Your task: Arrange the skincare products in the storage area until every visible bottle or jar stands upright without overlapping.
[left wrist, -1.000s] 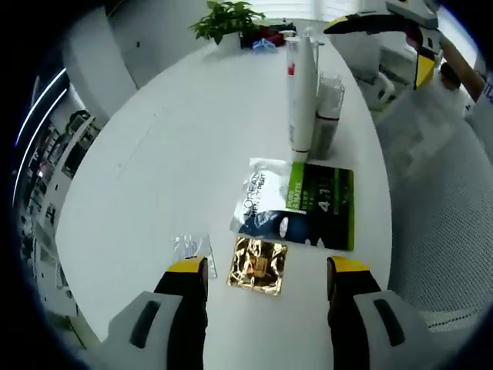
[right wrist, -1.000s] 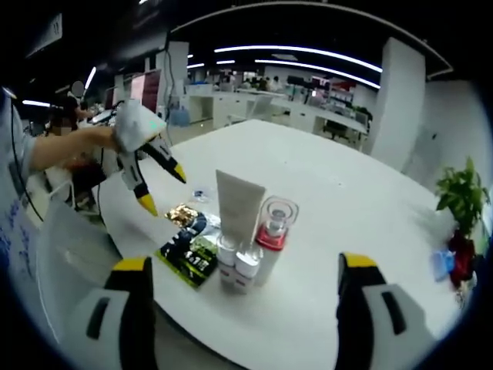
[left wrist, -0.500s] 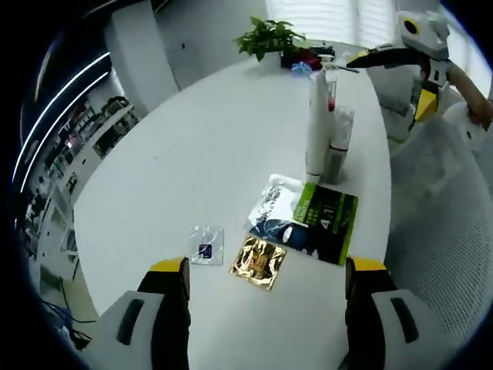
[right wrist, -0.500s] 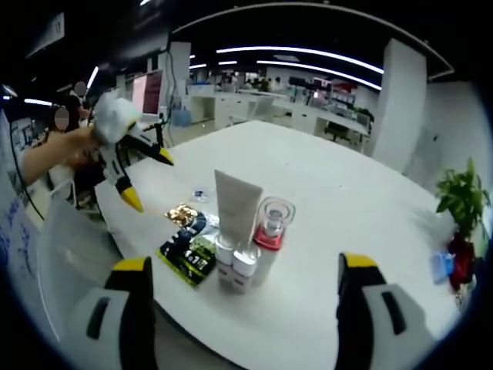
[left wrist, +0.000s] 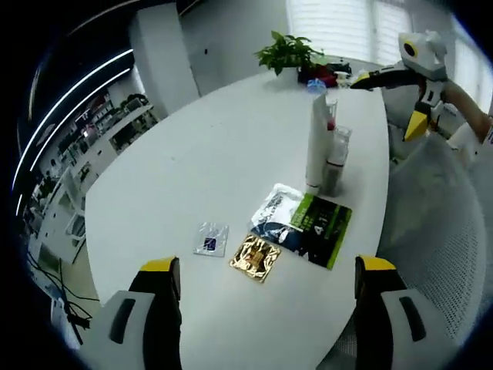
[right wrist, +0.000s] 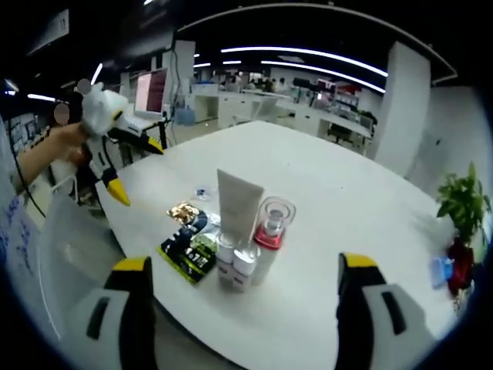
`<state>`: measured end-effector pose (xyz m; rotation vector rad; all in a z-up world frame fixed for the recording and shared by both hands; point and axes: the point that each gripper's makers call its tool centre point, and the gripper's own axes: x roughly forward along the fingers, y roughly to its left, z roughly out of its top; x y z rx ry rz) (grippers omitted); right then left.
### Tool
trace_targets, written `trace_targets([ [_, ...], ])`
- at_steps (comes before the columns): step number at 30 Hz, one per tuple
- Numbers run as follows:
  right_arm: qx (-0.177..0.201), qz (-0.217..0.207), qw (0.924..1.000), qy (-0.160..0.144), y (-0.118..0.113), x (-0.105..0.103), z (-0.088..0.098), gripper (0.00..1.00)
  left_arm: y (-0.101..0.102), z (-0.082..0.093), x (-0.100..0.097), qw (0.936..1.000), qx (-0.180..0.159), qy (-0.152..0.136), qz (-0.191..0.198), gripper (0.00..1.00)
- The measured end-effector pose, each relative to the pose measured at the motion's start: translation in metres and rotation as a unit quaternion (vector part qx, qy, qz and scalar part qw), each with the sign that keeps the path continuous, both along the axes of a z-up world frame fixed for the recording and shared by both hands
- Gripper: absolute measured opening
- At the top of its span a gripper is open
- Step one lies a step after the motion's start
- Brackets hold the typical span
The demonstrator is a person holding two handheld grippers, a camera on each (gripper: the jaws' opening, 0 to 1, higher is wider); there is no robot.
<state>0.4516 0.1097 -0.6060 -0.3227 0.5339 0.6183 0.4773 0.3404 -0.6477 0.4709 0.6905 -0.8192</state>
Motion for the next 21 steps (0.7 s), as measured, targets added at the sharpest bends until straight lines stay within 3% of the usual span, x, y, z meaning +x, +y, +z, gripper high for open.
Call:
trace_targets([
  [4, -0.002, 0.003, 1.0000, 0.002, -0.001, -0.003, 0.000, 1.00, 0.001, 0.006, -0.004, 1.0000, -0.003, -0.005, 0.007, 0.96],
  [21, -0.015, 0.022, 0.9996, 0.006, -0.002, -0.004, -0.003, 1.00, -0.001, 0.022, -0.022, 0.9958, -0.079, -0.001, 0.047, 0.97],
])
